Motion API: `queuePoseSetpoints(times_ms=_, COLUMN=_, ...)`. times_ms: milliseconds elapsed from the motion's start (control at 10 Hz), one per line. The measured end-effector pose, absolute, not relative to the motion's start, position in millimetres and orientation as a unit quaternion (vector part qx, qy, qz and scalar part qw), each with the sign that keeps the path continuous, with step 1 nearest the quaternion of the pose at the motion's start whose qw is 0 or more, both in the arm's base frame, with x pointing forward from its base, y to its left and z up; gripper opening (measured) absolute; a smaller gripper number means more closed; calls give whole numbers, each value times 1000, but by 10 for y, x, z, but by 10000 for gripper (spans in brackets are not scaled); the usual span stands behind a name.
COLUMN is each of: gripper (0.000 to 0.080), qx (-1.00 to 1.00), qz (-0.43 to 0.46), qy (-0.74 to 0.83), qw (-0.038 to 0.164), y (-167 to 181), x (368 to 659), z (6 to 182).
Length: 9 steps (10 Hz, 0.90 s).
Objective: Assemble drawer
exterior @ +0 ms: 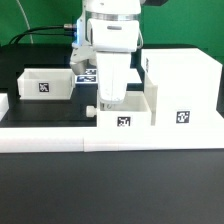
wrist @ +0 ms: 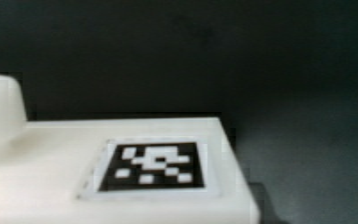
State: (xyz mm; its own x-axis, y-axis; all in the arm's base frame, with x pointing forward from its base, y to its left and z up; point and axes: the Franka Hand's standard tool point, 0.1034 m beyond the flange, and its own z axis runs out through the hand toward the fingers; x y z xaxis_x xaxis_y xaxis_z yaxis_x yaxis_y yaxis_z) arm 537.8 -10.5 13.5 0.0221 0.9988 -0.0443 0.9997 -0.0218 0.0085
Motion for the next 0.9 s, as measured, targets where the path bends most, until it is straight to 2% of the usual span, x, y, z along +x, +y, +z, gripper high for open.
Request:
queuePoseSetpoints(times_ms=100, gripper=42, qx=715, qz=-2, qy=699, qw=27, y=-100, x=5394, z=133)
queuePoseSetpoints(times_ms=900, gripper=42, qx=718, qz=1, qy=696, qw=29, y=-1, x=5385, z=127)
